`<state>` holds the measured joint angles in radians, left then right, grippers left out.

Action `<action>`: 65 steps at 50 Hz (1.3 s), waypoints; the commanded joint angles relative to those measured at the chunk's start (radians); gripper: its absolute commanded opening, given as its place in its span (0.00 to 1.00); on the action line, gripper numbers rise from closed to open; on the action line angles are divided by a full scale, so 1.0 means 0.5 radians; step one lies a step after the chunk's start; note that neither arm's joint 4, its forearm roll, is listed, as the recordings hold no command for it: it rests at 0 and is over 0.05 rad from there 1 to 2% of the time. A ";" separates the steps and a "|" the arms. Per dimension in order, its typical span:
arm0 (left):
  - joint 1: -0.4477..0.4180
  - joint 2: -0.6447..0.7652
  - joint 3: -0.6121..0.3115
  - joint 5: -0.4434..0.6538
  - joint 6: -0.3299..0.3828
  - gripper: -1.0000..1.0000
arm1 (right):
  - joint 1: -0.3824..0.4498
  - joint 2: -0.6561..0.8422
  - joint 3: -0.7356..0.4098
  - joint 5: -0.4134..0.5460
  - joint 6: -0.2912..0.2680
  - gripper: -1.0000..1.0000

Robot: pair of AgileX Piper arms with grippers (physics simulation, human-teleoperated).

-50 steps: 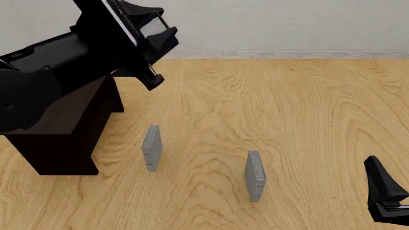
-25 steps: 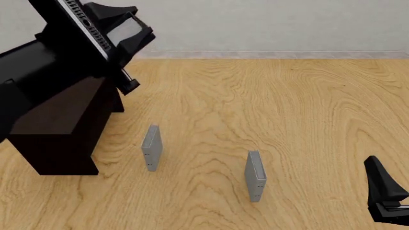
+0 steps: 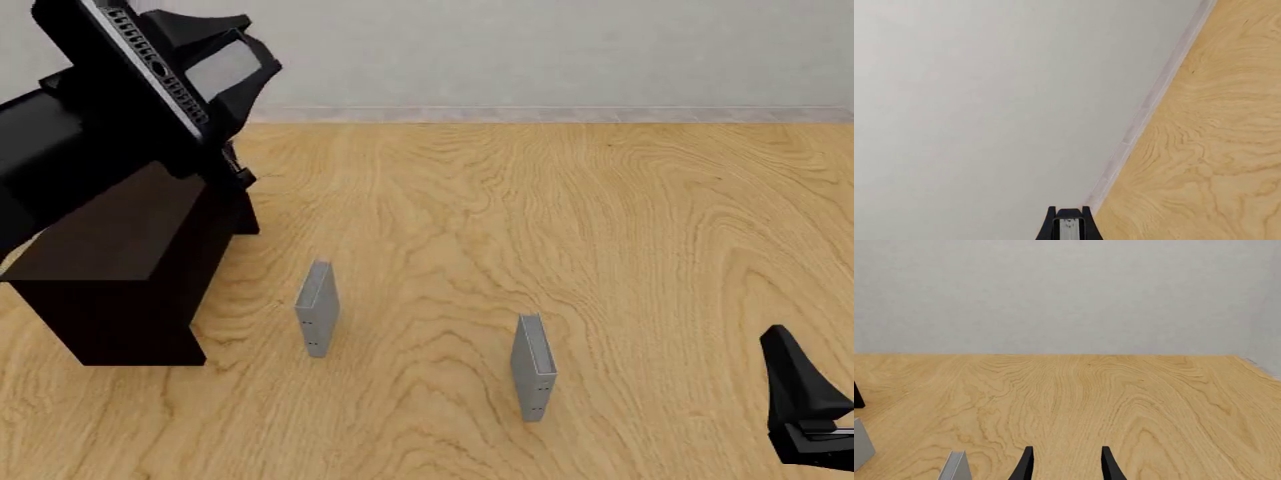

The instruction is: Pick up the book in the middle and place it on the cabinet shelf.

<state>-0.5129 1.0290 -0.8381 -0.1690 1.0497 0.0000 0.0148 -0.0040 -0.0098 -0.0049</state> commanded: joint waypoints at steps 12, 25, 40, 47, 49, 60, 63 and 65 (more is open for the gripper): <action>0.180 -0.142 0.026 0.010 0.241 0.00 | 0.000 0.000 0.000 0.000 0.000 1.00; 0.248 -0.195 0.073 0.022 0.349 0.00 | 0.000 0.000 0.000 0.000 0.000 1.00; 0.337 -0.187 0.273 -0.101 0.539 0.00 | 0.000 0.000 0.000 0.000 0.000 1.00; 0.408 -0.119 0.354 -0.224 0.598 0.00 | 0.000 -0.001 0.000 0.000 0.000 1.00; 0.413 -0.105 0.409 -0.277 0.662 0.00 | 0.000 0.000 0.000 0.000 -0.001 1.00; 0.493 -0.052 0.428 -0.367 0.733 0.00 | 0.000 0.000 0.000 0.000 0.000 1.00; 0.508 -0.033 0.446 -0.388 0.762 0.00 | 0.000 0.000 0.000 0.000 0.000 1.00; 0.520 -0.020 0.438 -0.400 0.768 0.00 | 0.000 0.000 0.000 0.000 0.000 1.00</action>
<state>-0.2831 0.9995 -0.6251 -0.3171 1.3754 0.0000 0.0147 -0.0040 -0.0097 -0.0049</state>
